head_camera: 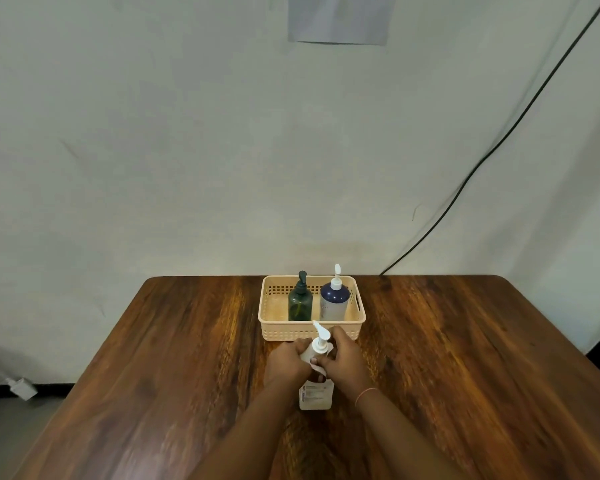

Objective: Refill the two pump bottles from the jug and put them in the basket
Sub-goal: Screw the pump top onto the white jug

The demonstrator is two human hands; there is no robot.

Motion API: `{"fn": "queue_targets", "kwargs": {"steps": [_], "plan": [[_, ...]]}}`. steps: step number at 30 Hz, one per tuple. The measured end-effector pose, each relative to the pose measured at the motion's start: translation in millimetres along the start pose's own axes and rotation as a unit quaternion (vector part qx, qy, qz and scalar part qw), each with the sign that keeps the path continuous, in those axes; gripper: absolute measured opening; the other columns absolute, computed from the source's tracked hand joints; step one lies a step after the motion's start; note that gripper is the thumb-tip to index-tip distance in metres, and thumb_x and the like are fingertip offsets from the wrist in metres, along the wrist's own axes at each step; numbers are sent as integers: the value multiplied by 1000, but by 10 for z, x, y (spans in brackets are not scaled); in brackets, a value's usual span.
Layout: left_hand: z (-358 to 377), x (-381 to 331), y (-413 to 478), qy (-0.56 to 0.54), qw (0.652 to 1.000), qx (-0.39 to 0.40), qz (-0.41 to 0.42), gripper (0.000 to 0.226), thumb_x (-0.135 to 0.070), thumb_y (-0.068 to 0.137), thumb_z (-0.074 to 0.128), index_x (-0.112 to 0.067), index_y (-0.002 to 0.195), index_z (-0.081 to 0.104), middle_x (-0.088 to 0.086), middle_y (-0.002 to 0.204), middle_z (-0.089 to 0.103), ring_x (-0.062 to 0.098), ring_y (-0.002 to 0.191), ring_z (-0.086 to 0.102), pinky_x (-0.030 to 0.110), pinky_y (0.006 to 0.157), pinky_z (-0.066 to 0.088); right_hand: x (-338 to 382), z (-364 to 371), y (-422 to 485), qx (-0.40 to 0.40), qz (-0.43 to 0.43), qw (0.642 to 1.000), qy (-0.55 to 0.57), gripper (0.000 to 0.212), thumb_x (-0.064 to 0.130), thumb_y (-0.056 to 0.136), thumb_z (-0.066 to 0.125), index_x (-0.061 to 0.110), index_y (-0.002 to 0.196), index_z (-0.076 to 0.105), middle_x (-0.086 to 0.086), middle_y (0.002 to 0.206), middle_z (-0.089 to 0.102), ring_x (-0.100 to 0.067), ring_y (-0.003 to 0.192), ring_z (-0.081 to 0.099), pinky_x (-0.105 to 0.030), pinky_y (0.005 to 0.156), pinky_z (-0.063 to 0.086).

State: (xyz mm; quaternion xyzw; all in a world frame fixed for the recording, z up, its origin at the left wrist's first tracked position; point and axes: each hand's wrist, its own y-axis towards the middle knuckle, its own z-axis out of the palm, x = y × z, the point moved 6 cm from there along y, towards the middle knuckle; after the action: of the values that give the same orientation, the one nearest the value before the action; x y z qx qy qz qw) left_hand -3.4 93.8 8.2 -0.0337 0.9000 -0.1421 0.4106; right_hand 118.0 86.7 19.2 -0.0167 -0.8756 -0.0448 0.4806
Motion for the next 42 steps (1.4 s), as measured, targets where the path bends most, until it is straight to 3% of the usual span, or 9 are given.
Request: {"fn": "queue_targets", "kwargs": {"steps": [3, 8, 10, 16, 19, 22, 27, 33, 42], "plan": [[6, 1, 1, 3, 1000, 3, -5, 71, -20, 65, 77, -32, 131, 54, -1, 126, 64, 21, 118, 57, 33, 94, 50, 2, -4, -42, 21, -1, 1000, 19, 44, 5, 80, 66, 16, 121, 55, 3, 107, 61, -7, 99, 52, -7, 74, 42], [16, 30, 23, -1, 1000, -6, -2, 61, -13, 74, 71, -27, 131, 55, 1, 124, 65, 20, 114, 59, 28, 87, 49, 7, -30, -1, 5, 47, 999, 21, 32, 17, 68, 79, 16, 88, 54, 5, 83, 61, -8, 76, 58, -13, 54, 44], [15, 37, 22, -1, 1000, -8, -3, 60, -13, 75, 70, -27, 131, 54, 1, 126, 64, 20, 114, 60, 28, 88, 50, -14, -22, 9, 9, 43, 999, 24, 36, 17, 67, 79, 17, 89, 51, 7, 84, 59, -5, 77, 56, -12, 55, 42], [19, 24, 4, 9, 1000, 7, -12, 77, -25, 61, 81, -30, 132, 52, -1, 128, 62, 20, 119, 56, 31, 94, 49, -122, -13, -42, 18, 20, 999, 22, 42, 9, 78, 68, 17, 118, 57, -1, 112, 62, -17, 103, 58, -22, 83, 49], [26, 32, 5, 15, 1000, 5, -16, 78, -25, 63, 80, -31, 134, 49, -2, 132, 60, 21, 122, 54, 31, 93, 48, -104, -9, -36, -5, 46, 999, 27, 32, 15, 73, 75, 14, 100, 58, 3, 93, 63, -12, 87, 60, -13, 65, 48], [30, 49, 17, -2, 1000, 2, -7, 67, -18, 67, 77, -30, 129, 56, -3, 122, 67, 18, 111, 61, 29, 87, 52, -75, -12, -18, -6, 52, 999, 12, 40, 17, 65, 80, 9, 93, 53, 3, 82, 60, -5, 69, 56, -11, 50, 44], [31, 41, 10, 3, 1000, 5, -4, 72, -23, 61, 81, -28, 128, 57, -2, 122, 66, 19, 113, 60, 30, 90, 50, -84, -22, -32, 10, 9, 1000, 13, 54, 7, 72, 74, 18, 122, 53, 5, 108, 58, -10, 97, 55, -11, 74, 45], [41, 57, 26, 8, 1000, 7, -8, 77, -24, 63, 81, -29, 133, 51, 0, 127, 63, 21, 117, 58, 33, 95, 50, -122, 2, -6, -1, 35, 999, 12, 25, 15, 69, 78, 17, 85, 59, 1, 90, 65, -9, 76, 60, -21, 64, 52], [53, 60, 60, 23, 1000, -3, -2, 78, -26, 66, 81, -27, 136, 47, 0, 134, 58, 22, 122, 55, 32, 96, 48, -163, -18, -13, -14, 40, 999, 17, 28, 18, 67, 80, 17, 88, 60, 1, 90, 66, -7, 77, 58, -15, 61, 47]]}}
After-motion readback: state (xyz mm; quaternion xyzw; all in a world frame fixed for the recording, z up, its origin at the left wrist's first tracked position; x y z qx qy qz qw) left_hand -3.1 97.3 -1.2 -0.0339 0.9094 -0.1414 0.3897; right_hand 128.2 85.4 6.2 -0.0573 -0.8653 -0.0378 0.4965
